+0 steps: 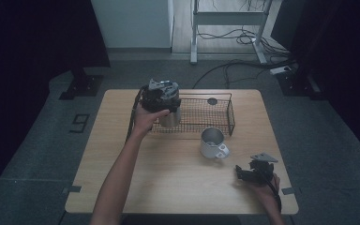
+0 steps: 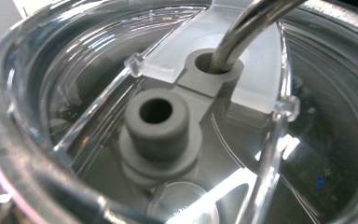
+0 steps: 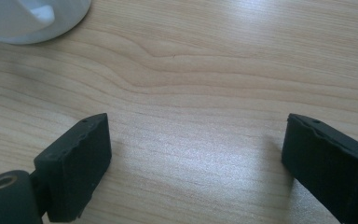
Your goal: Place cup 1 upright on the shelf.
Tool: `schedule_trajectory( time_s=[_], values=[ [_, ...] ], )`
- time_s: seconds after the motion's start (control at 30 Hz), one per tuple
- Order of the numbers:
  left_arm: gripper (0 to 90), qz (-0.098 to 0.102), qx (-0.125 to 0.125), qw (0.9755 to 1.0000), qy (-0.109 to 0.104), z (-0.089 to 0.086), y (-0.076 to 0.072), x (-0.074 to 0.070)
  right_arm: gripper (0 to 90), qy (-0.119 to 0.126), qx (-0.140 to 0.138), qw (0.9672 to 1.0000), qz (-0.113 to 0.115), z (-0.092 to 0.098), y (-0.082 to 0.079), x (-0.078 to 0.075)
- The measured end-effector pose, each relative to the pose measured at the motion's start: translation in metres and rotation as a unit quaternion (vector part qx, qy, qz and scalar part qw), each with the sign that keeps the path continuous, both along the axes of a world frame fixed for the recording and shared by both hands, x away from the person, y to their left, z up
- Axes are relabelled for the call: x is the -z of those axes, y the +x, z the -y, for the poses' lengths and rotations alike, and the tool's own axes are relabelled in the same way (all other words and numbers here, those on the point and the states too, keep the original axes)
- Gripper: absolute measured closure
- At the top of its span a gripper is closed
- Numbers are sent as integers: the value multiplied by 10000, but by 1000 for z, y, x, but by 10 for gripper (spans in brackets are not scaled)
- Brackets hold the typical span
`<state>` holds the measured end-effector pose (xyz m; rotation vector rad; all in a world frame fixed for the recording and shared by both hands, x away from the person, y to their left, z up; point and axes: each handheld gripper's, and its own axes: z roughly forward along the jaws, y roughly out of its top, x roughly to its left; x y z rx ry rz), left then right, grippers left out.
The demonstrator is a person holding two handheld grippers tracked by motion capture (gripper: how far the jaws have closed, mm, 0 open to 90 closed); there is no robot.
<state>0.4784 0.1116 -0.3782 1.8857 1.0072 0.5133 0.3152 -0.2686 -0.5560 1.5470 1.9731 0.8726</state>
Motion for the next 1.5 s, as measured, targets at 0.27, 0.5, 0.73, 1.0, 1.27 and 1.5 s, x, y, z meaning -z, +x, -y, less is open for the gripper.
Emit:
schedule_trajectory(
  time_s=[0.27, 0.5, 0.73, 1.0, 1.27, 1.5],
  values=[
    [40, 6, 18, 10000, 39, 3, 5, -2, 86, 2, 5, 10000, 7, 0, 0, 0],
    [40, -44, 4, 10000, 57, 5, 10, 0, 91, 4, 19, 10000, 12, 0, 0, 0],
    [40, -24, -11, 9999, 99, 6, 16, -2, 91, 7, 17, 10000, 12, 0, 0, 0],
    [40, -45, 25, 9999, 104, 9, 24, -5, 91, 6, 18, 10000, 12, 0, 0, 0],
    [40, -66, -58, 9999, 105, 11, 31, -8, 91, 5, 17, 10000, 12, 0, 0, 0],
    [40, -79, -105, 9998, 143, 13, 38, -9, 91, 2, 15, 10000, 14, 0, 0, 0]
  ],
)
